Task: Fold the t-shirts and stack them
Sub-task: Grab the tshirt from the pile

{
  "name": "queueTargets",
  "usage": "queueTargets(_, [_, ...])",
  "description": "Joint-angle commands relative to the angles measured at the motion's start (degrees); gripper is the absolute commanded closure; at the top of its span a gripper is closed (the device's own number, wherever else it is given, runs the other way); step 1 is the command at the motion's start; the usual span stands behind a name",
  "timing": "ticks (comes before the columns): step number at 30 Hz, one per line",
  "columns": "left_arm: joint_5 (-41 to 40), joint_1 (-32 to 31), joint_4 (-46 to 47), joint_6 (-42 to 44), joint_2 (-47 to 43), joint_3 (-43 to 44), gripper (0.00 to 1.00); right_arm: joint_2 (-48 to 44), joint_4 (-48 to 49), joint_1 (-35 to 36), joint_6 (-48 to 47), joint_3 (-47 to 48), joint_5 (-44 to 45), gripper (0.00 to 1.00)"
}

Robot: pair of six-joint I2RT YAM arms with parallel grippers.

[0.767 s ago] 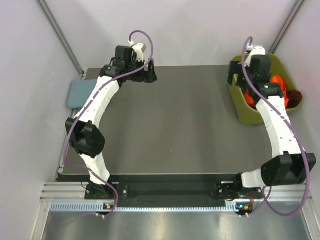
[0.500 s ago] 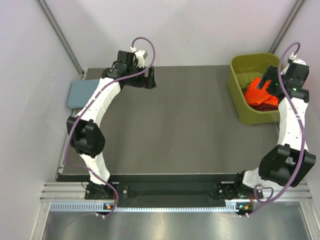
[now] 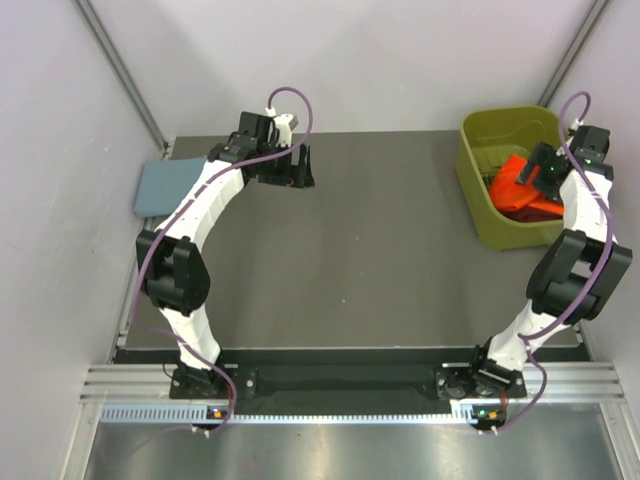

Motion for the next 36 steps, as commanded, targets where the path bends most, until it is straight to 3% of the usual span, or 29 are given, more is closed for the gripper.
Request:
queueTargets(1, [-0.2, -0.1, 2.7, 1.2, -1.5, 0.3, 0.08, 0.3, 2.8, -0.9, -0.7, 3.7, -0.8, 0.2])
queueTargets(8, [-0.8, -0.1, 2.1, 1.5, 0.2, 1.5, 0.08, 1.0, 2.8, -0.9, -1.1, 4.9, -2.4, 0.48])
queueTargets(11, [-1.0, -0.2, 2.3, 1.8, 0.7, 1.9, 0.09, 0.6, 2.9, -0.9, -1.2, 4.2, -3.5, 0.74])
queueTargets(12, [-1.7, -0.2, 2.4, 1.8, 1.1, 2.1, 0.09, 0.5, 2.9, -0.9, -1.0, 4.1, -3.8, 0.87])
queueTargets(14, [-2.1, -0.2, 2.4, 1.8, 1.5, 2.3, 0.09, -0.1, 3.1, -0.7, -0.3, 4.3, -4.3, 1.0])
queueTargets(24, [1.3, -0.5, 3.5, -0.1, 2.2, 3.0, 0.11, -8.2, 4.9, 4.1, 2.5, 12.3, -12.7, 1.0])
queueTargets(31, [4.1, -0.5, 3.7, -2.3, 3.5, 4.9, 0.12, -13.0, 6.2, 6.5, 2.9, 11.8, -17.5, 1.0])
queueTargets(36, [1.4, -0.7, 3.8, -1.9, 2.4, 4.9, 0.11, -14.2, 4.4, 15.5, -5.3, 18.9, -28.5, 1.0])
